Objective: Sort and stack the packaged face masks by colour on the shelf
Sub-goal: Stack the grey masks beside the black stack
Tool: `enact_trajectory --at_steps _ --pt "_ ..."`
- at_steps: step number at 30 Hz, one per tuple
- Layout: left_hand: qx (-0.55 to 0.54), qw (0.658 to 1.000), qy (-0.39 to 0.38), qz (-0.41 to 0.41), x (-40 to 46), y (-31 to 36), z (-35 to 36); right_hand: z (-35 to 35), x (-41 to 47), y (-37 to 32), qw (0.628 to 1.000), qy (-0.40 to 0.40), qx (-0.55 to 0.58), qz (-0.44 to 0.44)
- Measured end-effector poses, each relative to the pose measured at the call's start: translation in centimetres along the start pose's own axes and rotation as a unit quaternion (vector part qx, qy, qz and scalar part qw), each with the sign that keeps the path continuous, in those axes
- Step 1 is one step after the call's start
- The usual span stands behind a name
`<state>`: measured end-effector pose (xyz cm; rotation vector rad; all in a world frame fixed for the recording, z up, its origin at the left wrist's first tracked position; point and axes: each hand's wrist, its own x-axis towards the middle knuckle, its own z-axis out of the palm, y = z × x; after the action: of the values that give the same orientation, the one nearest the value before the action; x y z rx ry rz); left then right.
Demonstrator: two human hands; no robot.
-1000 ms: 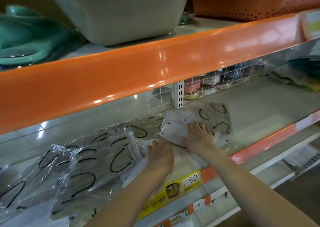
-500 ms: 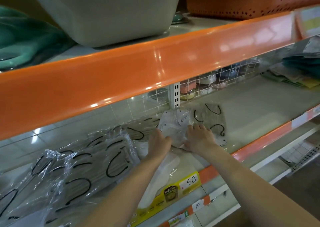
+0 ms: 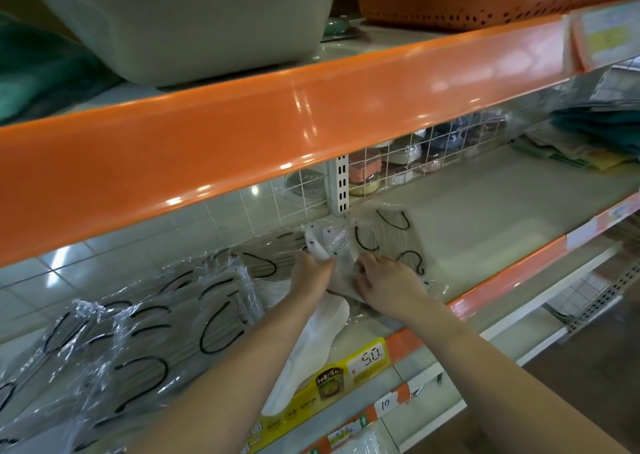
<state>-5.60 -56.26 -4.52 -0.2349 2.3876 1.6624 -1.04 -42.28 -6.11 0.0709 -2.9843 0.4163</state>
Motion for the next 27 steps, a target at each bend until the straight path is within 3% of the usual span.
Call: enact_trajectory --at_steps 6,12,14,18,22,25,27 --pt "-0.052 0.996 -0.073 0.017 0.1 0.2 0.0 0.7 -0.8 -0.7 0.993 0.024 0.114 0.022" --pt "-0.096 0.993 -0.065 -0.024 0.5 -0.4 -0.7 0.8 -1.3 -1.0 0.971 0.030 0.235 0.040" --pt "-0.121 0.991 -0.056 -0.021 0.3 -0.5 -1.0 1.2 -1.4 -1.2 0.975 0.045 0.215 0.043" --pt "-0.094 0.995 0.023 -0.013 0.5 0.1 -1.9 1.9 -1.3 -1.2 0.989 0.029 0.118 0.089" --pt "-0.043 0.989 0.111 0.092 0.7 1.2 -3.8 1.9 -1.0 -1.6 0.991 0.025 0.095 0.091" --pt "0.005 0.958 0.200 0.205 0.8 1.9 -5.6 1.6 -0.8 -2.8 0.982 0.067 0.151 0.096" --pt "0.077 0.915 0.268 0.291 0.7 2.3 -6.9 1.6 -0.6 -3.3 0.973 0.098 0.195 0.072"
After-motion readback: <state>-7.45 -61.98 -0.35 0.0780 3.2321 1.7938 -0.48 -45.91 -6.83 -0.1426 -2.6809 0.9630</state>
